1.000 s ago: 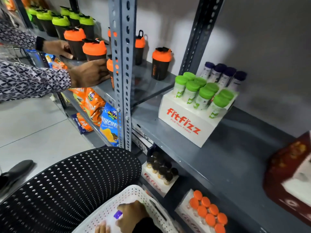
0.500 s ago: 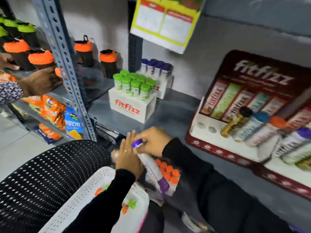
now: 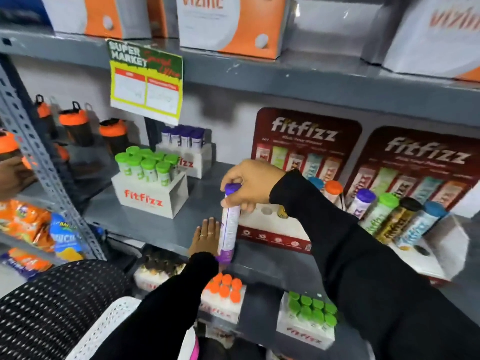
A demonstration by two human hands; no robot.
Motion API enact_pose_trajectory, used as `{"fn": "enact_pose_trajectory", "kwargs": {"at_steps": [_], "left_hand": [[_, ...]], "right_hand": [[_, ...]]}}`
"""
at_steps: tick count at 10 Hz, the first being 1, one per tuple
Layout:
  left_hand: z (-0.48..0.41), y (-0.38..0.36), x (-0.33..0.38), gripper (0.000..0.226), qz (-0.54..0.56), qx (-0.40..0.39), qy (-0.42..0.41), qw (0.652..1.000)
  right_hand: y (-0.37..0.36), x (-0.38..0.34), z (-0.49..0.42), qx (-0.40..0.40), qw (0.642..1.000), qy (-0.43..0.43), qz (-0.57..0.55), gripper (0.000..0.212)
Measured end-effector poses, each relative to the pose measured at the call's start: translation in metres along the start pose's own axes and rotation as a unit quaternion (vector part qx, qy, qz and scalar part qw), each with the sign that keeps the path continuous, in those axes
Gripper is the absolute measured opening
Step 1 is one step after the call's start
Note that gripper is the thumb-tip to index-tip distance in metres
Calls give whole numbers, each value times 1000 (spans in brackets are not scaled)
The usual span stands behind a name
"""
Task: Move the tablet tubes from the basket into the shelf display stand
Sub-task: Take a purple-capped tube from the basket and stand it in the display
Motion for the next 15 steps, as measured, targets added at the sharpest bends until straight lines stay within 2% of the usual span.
{"fn": "enact_pose_trajectory", "kwargs": {"at_steps": [1,2,3,4,6,9,12,14,15], "left_hand": [[0,-1,6,78,15,15,7,1000],[0,-1,10,100,65,75,23,995],[-1,-2,10,103,68,76,29,994],[-1,-2,8,84,51,64,25,996],[0,-1,9,66,30,67,24,997],[1,0,9,65,41,72,22,996],[2,0,9,66,42,66,23,997],[2,2,10,65,26,57,17,998],[-1,6,16,61,12,65,-33,997]], "right_hand": [[7,0,2,-20,1000,17,5,24],[10,5,0,-14,999,18,36,20],[15,8,-3,13,998,25,53,22],[20,9,-2,16,997,21,74,38],[22,13,-1,23,996,19,89,37],[28,19,1,49,984,3,169,32],[32,26,-2,47,995,7,86,17],[37,35,-6,115,990,-37,66,31],[37,43,-16,146,982,-79,85,30]]}}
Point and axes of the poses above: each hand's wrist, its own z-axis away from the middle knuckle, its own y-axis out of the back of the hand, x = y × z, the point moved 3 cm from there along -z, towards the middle knuckle, and after that the axes turned 1 degree about -z, right-handed, at the moved point
